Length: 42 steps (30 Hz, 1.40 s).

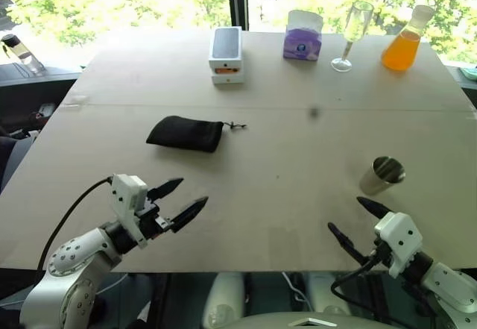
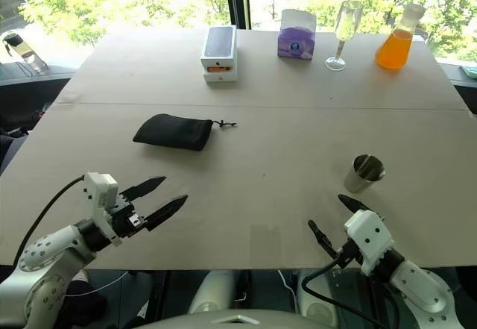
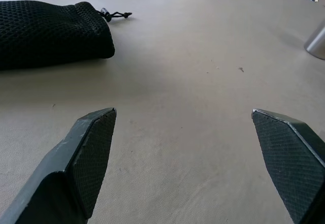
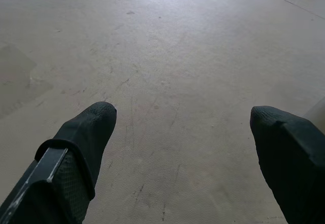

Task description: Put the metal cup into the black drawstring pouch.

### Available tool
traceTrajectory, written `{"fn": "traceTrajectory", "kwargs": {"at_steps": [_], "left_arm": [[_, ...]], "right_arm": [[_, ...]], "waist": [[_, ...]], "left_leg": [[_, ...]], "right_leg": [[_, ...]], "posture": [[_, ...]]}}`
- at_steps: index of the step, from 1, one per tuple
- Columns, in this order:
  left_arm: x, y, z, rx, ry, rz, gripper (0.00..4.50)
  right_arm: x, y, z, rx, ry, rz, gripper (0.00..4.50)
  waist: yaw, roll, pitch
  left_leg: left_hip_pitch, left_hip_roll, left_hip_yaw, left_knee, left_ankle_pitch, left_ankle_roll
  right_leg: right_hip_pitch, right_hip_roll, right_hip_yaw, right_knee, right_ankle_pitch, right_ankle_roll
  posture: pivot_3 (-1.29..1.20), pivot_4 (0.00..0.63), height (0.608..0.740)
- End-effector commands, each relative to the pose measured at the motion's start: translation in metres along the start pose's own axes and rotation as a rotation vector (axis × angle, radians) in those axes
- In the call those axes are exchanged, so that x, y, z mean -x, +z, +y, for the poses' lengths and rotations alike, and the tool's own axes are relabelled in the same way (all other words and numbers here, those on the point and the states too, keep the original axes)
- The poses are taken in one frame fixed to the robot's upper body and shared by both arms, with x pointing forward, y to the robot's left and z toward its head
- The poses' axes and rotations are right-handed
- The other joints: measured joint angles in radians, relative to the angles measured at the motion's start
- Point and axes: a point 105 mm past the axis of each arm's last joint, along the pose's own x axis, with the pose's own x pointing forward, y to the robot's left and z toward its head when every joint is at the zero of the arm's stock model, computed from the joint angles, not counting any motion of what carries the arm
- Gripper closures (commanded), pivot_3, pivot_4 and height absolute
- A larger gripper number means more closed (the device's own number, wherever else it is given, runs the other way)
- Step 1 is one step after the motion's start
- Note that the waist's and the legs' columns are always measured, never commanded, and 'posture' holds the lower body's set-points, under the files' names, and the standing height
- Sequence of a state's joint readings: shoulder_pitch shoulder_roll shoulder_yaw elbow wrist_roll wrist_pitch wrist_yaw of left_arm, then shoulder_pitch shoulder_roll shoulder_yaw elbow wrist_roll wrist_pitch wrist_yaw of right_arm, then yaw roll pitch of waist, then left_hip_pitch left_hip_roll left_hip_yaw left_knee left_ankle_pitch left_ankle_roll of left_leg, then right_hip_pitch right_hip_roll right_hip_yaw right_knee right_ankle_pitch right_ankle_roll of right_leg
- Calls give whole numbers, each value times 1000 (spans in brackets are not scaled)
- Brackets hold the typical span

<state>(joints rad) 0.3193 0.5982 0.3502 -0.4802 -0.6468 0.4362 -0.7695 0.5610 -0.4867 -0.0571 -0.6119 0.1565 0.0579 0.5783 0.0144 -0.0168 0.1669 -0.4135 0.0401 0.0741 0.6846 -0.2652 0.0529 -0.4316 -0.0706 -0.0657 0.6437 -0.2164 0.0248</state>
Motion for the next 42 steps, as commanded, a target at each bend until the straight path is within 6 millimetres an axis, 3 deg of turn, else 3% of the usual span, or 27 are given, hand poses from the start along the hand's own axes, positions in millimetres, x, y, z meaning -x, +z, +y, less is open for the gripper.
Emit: {"fn": "traceTrajectory", "kwargs": {"at_steps": [1, 7, 10, 13, 19, 25, 29, 41, 42], "left_arm": [[-5, 16, 7, -20, 39, -52, 64], [-28, 49, 14, -38, 127, -124, 64], [-39, 50, 23, -85, 297, 32, 64], [-54, 66, 29, -141, 435, 84, 64], [-87, 73, 25, -197, 525, 198, 64], [-117, 81, 19, -202, 577, 271, 64], [-124, 80, 35, -225, 697, 368, 64], [-150, 74, 43, -241, 819, 471, 64], [-150, 73, 46, -244, 841, 477, 284]], "right_arm": [[-1, 19, 1, 42, 32, -72, 0], [-8, 55, 10, 104, 158, -235, 0], [-5, 77, 15, 123, 222, -352, 0], [-6, 94, 11, 149, 255, -423, 0], [-12, 113, -2, 171, 243, -479, 0], [-13, 112, -2, 177, 234, -460, 0], [-14, 112, -2, 156, 223, -463, 0], [-14, 106, 1, 144, 228, -441, 0], [-14, 106, 2, 144, 227, -440, 0]], "waist": [[0, 0, 0], [0, 0, -2], [2, -1, -2], [4, -2, -2], [2, -3, -3], [4, -4, -3], [0, -4, -3], [2, -4, -2], [1, -4, -2]], "left_leg": [[0, 0, 0, 0, 0, 0], [1, 0, -1, 1, 0, 0], [0, -1, -1, 1, 0, 0], [0, -1, -2, 1, 0, 0], [3, -2, -2, 2, 2, -2], [3, -2, -2, 2, 3, -4], [3, -2, -2, 2, 3, -4], [3, -2, -2, 2, 3, -4], [3, -2, -2, 2, 3, -4]], "right_leg": [[0, 0, 0, 0, 0, 0], [2, 1, 0, 0, 0, 0], [2, 2, 0, 0, 1, 0], [3, 2, 0, 0, 2, 2], [6, 3, 0, 0, 3, 4], [6, 4, 0, 1, 4, 2], [6, 4, 1, 1, 4, 2], [6, 4, 1, 1, 4, 3], [6, 4, 1, 1, 4, 3]], "posture": [[0, 150, 737], [0, 150, 737], [0, 150, 737], [0, 150, 737], [0, 150, 737], [0, 150, 737], [0, 150, 737], [0, 150, 737], [0, 150, 737]]}}
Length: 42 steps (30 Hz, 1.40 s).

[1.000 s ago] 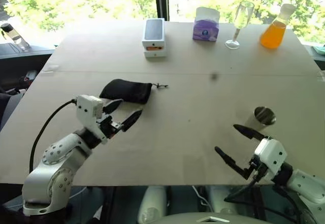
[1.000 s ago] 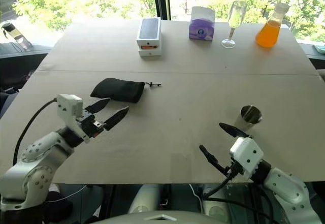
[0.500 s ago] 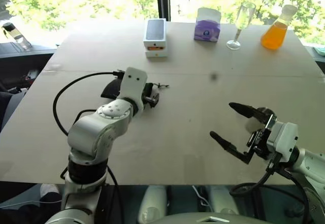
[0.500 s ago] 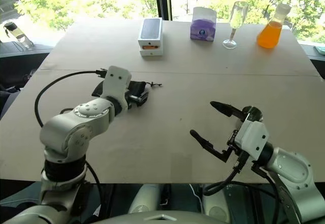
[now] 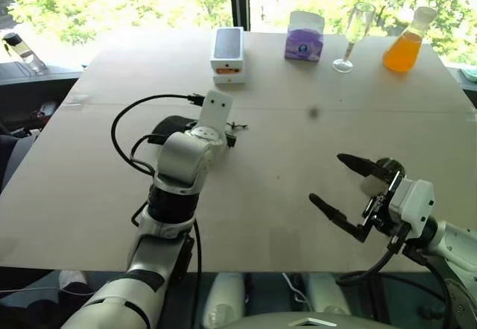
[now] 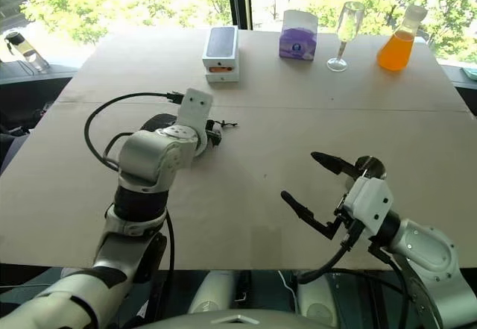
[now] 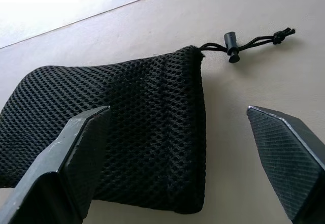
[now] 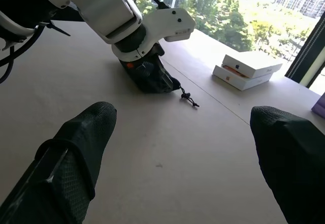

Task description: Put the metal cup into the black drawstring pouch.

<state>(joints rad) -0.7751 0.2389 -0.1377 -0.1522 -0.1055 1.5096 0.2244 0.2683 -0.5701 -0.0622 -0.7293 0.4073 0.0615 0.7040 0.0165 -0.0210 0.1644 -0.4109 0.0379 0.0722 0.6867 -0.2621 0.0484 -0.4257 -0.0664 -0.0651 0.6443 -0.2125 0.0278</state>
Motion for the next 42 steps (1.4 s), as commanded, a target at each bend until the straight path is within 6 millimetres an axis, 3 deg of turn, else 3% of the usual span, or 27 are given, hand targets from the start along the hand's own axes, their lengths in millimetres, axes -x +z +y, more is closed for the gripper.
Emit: {"fn": "traceTrajectory", "kwargs": {"at_steps": [1, 3, 6, 7, 8, 10, 13, 16, 20, 24, 26, 28, 32, 35, 38, 41, 42], "left_arm": [[-1, 10, 10, -14, 88, -37, 560], [-4, 9, 13, -26, 112, -36, 1197], [-6, 8, 16, -40, 129, -40, 2877], [-7, 7, 17, -41, 130, -39, 3141], [-9, 7, 18, -42, 130, -39, 3726], [-11, 6, 18, -34, 117, -38, 4313], [-11, 10, 17, -29, 63, -82, 4313], [-4, 16, 11, 5, -117, -143, 4313], [17, 21, -2, 91, -472, -193, 4313], [33, 28, -3, 234, -737, -143, 4313], [32, 28, -4, 248, -772, -125, 4313], [30, 29, -6, 286, -812, -104, 4313], [31, 35, -9, 368, -894, -85, 4313], [31, 35, -11, 403, -932, -64, 4313], [31, 33, -15, 397, -936, -52, 4313], [35, 34, -19, 384, -947, -57, 4313], [37, 34, -22, 373, -949, -62, 4429]], "right_arm": [[0, 10, 3, 27, 2, -37, 0], [0, 10, 3, 28, 0, -34, 0], [1, 10, 3, 27, -6, -32, 0], [0, 9, 3, 27, -7, -31, 0], [-1, 9, 3, 27, -7, -31, 0], [-1, 9, 3, 31, -10, -26, 0], [-3, 3, 1, 55, -28, 20, 0], [-5, -2, -5, 64, -72, 82, 0], [-1, 12, -17, 73, -143, 128, 0], [14, 41, -26, 117, -174, 143, 0], [25, 48, -39, 176, -227, 217, 0], [38, 47, -47, 120, -243, 332, 0], [47, 56, -58, 12, -258, 396, 0], [50, 47, -58, -121, -231, 475, 0], [54, 35, -64, -82, -243, 640, 0], [55, 26, -67, -149, -227, 709, 0], [54, 22, -67, -162, -211, 731, 247]], "waist": [[-1, 0, 0], [-1, 0, 0], [0, 0, 0], [0, 0, 0], [0, 0, 0], [0, 0, 0], [0, 0, 0], [-3, 0, 0], [-2, 0, 0], [2, 0, 0], [2, 0, 0], [2, 0, 0], [-1, -4, 0], [-2, -6, 1], [-1, -6, 1], [-1, -6, 1], [0, -7, 1]], "left_leg": [[0, 0, 0, 0, 0, 0], [0, 0, 0, 0, 0, 0], [0, 0, 0, 0, 0, 0], [0, 0, 0, 0, 0, 0], [0, 0, 0, 0, 0, 0], [0, 0, 0, 0, 0, 0], [0, 0, 0, 0, 0, 0], [0, 0, 0, 0, 0, 0], [-3, 1, 1, 0, 0, -1], [-3, 0, 1, 1, 0, -1], [-3, 0, 0, 2, 0, 0], [-3, -1, 0, 2, 0, 0], [-2, 0, -1, 2, -1, 3], [-2, 0, -1, 2, -2, 4], [-3, 0, 0, 2, -2, 4], [-3, 0, 0, 2, -2, 4], [-3, 0, 0, 2, -2, 4]], "right_leg": [[0, 0, 0, 0, 0, 0], [0, 0, 0, 0, 0, 0], [0, 0, 0, 0, 0, 0], [0, 0, 0, 0, 1, -1], [0, 0, 0, 0, 1, -2], [0, 0, 0, 0, 1, -2], [0, 0, 0, 0, 1, -2], [-1, -1, 0, 0, 2, -2], [-4, -1, 1, 3, 2, -3], [-4, -1, 0, 3, 2, -3], [-3, -1, -1, 3, 1, -2], [-3, -2, 0, 3, 1, -2], [-2, -1, -1, 3, 2, -3], [-3, -1, 0, 3, 2, -3], [-3, -1, 1, 3, 2, -3], [-3, -2, 1, 2, 2, -3], [-3, -2, 1, 2, 2, -3]], "posture": [[0, 150, 737], [0, 150, 737], [0, 150, 737], [0, 150, 737], [0, 150, 737], [0, 150, 737], [0, 150, 737], [0, 150, 737], [0, 150, 737], [0, 150, 737], [0, 150, 737], [0, 150, 737], [0, 150, 737], [0, 150, 737], [0, 150, 737], [0, 150, 737], [0, 150, 737]]}}
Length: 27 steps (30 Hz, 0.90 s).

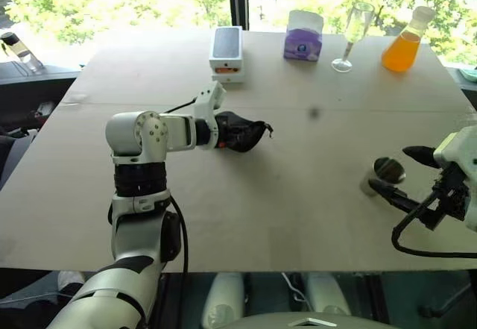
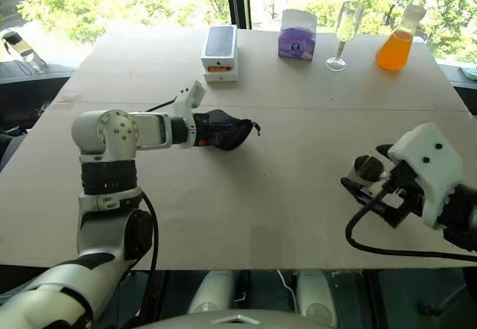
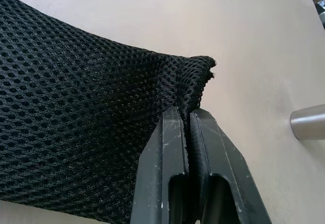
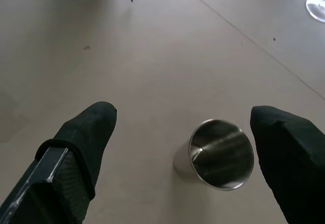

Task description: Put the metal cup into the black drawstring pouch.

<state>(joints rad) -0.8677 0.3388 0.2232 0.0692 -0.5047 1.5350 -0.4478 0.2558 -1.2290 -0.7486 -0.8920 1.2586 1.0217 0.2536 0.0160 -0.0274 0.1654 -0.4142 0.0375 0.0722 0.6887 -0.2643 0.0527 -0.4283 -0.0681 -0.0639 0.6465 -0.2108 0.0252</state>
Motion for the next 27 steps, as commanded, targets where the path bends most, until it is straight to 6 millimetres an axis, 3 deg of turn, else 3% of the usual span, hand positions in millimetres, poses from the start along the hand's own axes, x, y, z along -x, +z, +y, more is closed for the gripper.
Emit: {"fn": "traceTrajectory", "kwargs": {"at_steps": [1, 5, 14, 17, 20, 22, 27], "left_arm": [[2, 7, -17, -59, -29, -25, 4500], [1, 6, -24, -73, -32, -33, 4500], [3, -2, -26, -91, -3, -56, 4500], [5, -2, -22, -80, 14, -64, 4500], [5, -2, -21, -79, 17, -70, 4500], [5, -1, -21, -78, 17, -73, 4500], [4, 2, -24, -72, -29, -94, 4500]], "right_arm": [[-8, -7, -5, -30, 25, 69, 549], [-18, -17, -9, -19, 44, 148, 2269], [-47, -54, -29, -28, 42, 281, 2269], [-53, -54, -31, -22, 72, 283, 2993], [-57, -49, -30, -26, 94, 253, 4420], [-58, -43, -28, -27, 109, 215, 4420], [-60, 3, 3, -153, 278, -86, 4420]], "waist": [[2, -1, 1], [1, -2, 1], [-1, -2, 1], [-1, -2, 1], [-1, -2, 1], [0, -2, 1], [-1, -1, 2]], "left_leg": [[0, 0, 0, 0, 0, 0], [-1, 0, -1, 0, 0, -1], [0, 0, 0, 0, 2, -3], [-1, 0, 0, 0, 2, -4], [-1, 0, 0, 0, 2, -4], [-1, 0, 0, 0, 2, -4], [-1, 0, 0, 0, 2, -4]], "right_leg": [[0, 0, 0, 0, 0, 0], [0, 0, 1, -1, 0, 0], [0, 0, 3, -1, 0, 0], [-1, 0, 3, -1, 0, 0], [-1, 0, 3, -1, 0, 0], [-1, 0, 2, -1, 0, 0], [-1, 0, 0, -1, 0, 0]], "posture": [[0, 150, 737], [0, 150, 737], [0, 150, 737], [0, 150, 737], [0, 150, 737], [0, 150, 737], [0, 150, 737]]}}
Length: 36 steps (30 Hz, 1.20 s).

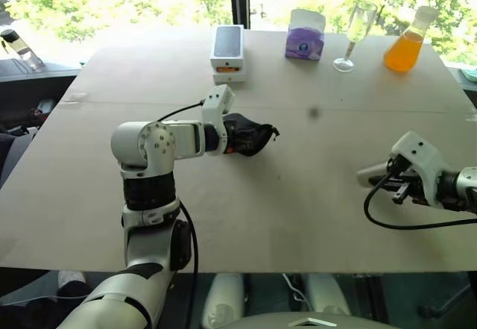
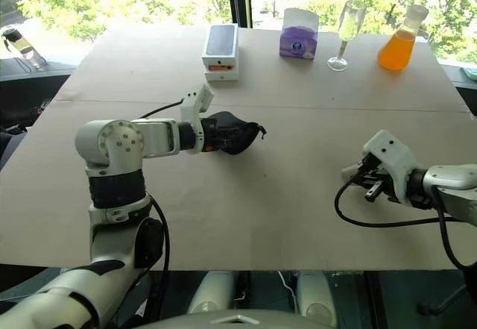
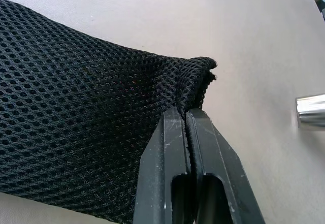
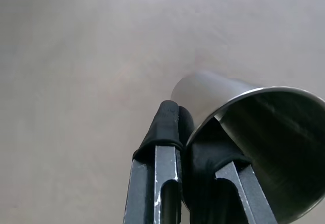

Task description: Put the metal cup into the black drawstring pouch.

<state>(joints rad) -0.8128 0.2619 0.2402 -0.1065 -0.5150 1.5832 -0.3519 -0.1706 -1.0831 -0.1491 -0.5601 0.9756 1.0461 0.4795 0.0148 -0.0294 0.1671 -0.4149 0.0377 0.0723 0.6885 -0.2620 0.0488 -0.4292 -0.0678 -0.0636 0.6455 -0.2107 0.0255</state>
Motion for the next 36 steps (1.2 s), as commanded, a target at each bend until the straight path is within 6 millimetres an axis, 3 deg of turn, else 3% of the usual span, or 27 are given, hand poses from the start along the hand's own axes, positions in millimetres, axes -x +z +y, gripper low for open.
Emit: {"fn": "traceTrajectory", "kwargs": {"at_steps": [1, 3, 5, 11, 15, 20, 27, 36], "left_arm": [[5, 10, -7, -15, -58, -61, 4500], [5, 11, -8, -1, -78, -55, 4500], [5, 13, -11, 4, -92, -50, 4500], [3, 11, -20, 46, -155, -38, 4500], [6, 11, -24, 7, -161, -30, 4500], [10, 18, -26, 28, -193, -64, 4500], [12, 28, -29, 89, -226, -116, 4500], [8, 21, -44, 75, -295, -62, 4500]], "right_arm": [[-5, 37, 25, -1, 92, -221, 4420], [-25, 53, 48, -80, 194, -372, 4420], [-45, 61, 59, -133, 228, -450, 4420], [-81, 83, 58, -269, 271, -618, 4420], [-87, 98, 58, -338, 319, -713, 4420], [-105, 87, 63, -322, 322, -650, 4420], [-114, 80, 71, -301, 336, -628, 4420], [-140, 95, 84, -133, 256, -661, 4420]], "waist": [[0, 0, 0], [-6, -4, -1], [-5, -2, -1], [2, -2, -1], [-3, -2, -1], [-3, -1, -1], [-2, -1, -1], [-13, -1, 0]], "left_leg": [[0, 0, 0, 0, 0, 0], [0, 1, 0, 0, 0, 0], [1, 1, 0, 0, 0, 0], [-1, -1, 1, 1, 0, 0], [-1, -1, 1, 1, 0, 1], [0, 0, 1, -1, 0, 0], [0, -1, 1, -1, 0, 1], [1, -1, 1, 0, 0, 0]], "right_leg": [[0, 0, 0, 1, 0, 0], [0, 1, -1, 0, 0, 0], [0, 2, 0, 1, 0, 0], [-2, -1, 0, 2, 0, 0], [-2, -1, 0, 2, 1, 0], [-2, 0, 0, 3, 1, 0], [-2, -1, 0, 3, 1, 0], [-2, -1, 0, 4, 1, 0]], "posture": [[0, 150, 737], [0, 150, 737], [0, 150, 737], [0, 150, 737], [0, 150, 737], [0, 150, 737], [0, 150, 737], [0, 150, 737]]}}
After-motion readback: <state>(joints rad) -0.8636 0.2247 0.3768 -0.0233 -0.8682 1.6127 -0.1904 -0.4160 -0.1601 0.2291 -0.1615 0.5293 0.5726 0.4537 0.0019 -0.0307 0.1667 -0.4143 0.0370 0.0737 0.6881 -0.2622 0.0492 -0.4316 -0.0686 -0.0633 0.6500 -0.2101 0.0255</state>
